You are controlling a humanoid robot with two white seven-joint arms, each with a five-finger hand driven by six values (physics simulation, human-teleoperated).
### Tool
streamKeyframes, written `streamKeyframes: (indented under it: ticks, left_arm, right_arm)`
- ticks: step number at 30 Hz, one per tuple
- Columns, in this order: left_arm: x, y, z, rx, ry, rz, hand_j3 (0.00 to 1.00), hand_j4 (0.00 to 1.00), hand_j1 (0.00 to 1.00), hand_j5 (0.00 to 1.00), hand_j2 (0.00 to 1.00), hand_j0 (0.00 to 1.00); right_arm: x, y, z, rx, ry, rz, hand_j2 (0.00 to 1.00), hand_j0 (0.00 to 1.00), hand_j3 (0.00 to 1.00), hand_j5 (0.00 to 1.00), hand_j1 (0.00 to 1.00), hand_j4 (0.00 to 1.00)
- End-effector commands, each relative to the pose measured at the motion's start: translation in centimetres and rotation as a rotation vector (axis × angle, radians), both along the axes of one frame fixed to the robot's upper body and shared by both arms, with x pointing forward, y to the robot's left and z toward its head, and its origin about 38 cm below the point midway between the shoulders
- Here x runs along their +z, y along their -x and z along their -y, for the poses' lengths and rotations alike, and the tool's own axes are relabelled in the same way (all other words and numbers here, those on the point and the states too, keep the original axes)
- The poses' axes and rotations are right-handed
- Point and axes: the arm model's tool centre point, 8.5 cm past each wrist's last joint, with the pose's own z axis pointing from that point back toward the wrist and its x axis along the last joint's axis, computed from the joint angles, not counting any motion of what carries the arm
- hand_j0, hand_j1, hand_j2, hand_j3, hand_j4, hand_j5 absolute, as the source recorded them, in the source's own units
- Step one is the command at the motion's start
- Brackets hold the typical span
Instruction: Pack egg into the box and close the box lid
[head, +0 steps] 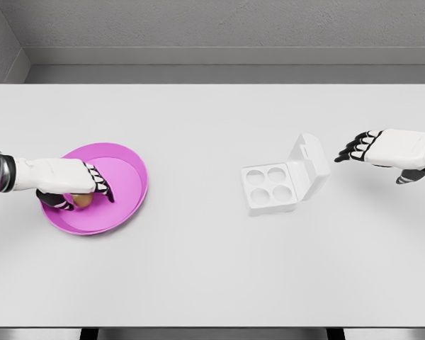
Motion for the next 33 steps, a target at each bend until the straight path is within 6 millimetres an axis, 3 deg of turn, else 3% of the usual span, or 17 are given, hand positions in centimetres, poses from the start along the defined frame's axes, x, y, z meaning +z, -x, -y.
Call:
streamKeyframes:
  ticks: [1, 2, 4, 13, 16, 23, 31, 33]
  left_arm:
    - [0.04, -0.02, -0.19, 0.007, 0.000, -0.001, 0.79, 0.79, 0.79, 0.79, 0.79, 0.79]
    - [0.07, 0.00, -0.21, 0.006, -0.001, 0.000, 0.79, 0.79, 0.79, 0.79, 0.79, 0.79]
    - [0.08, 0.06, -0.28, 0.007, -0.002, -0.002, 0.65, 0.65, 0.65, 0.65, 0.65, 0.65]
    - [0.14, 0.05, -0.35, 0.008, -0.002, 0.000, 0.64, 0.64, 0.64, 0.64, 0.64, 0.64]
    - [0.16, 0.06, -0.31, 0.007, -0.002, 0.000, 0.54, 0.54, 0.54, 0.54, 0.54, 0.54]
    - [0.17, 0.01, -0.30, 0.008, -0.001, 0.001, 0.52, 0.52, 0.52, 0.52, 0.52, 0.52]
    - [0.49, -0.10, -0.40, 0.013, 0.006, 0.007, 0.35, 0.35, 0.35, 0.35, 0.35, 0.35]
    - [0.51, -0.14, -0.39, 0.014, 0.007, 0.008, 0.35, 0.35, 0.35, 0.35, 0.35, 0.35]
  right_arm:
    - [0.07, 0.00, 0.00, -0.002, -0.003, 0.000, 1.00, 1.00, 1.00, 1.00, 1.00, 1.00]
    - [0.07, 0.00, 0.00, -0.002, -0.003, 0.000, 1.00, 1.00, 1.00, 1.00, 1.00, 1.00]
    - [0.07, 0.01, -0.01, -0.002, -0.005, 0.000, 1.00, 1.00, 1.00, 1.00, 1.00, 1.00]
    - [0.22, -0.01, -0.09, 0.001, -0.005, 0.004, 1.00, 1.00, 1.00, 1.00, 1.00, 1.00]
    - [0.22, -0.01, -0.09, 0.001, -0.005, 0.004, 1.00, 1.00, 1.00, 1.00, 1.00, 1.00]
    - [0.39, -0.02, -0.11, 0.002, -0.005, 0.008, 1.00, 1.00, 1.00, 1.00, 1.00, 1.00]
    - [0.41, 0.00, -0.15, 0.004, -0.005, 0.009, 1.00, 1.00, 1.00, 1.00, 1.00, 1.00]
    - [0.45, -0.04, -0.12, 0.003, -0.005, 0.010, 1.00, 1.00, 1.00, 1.00, 1.00, 1.00]
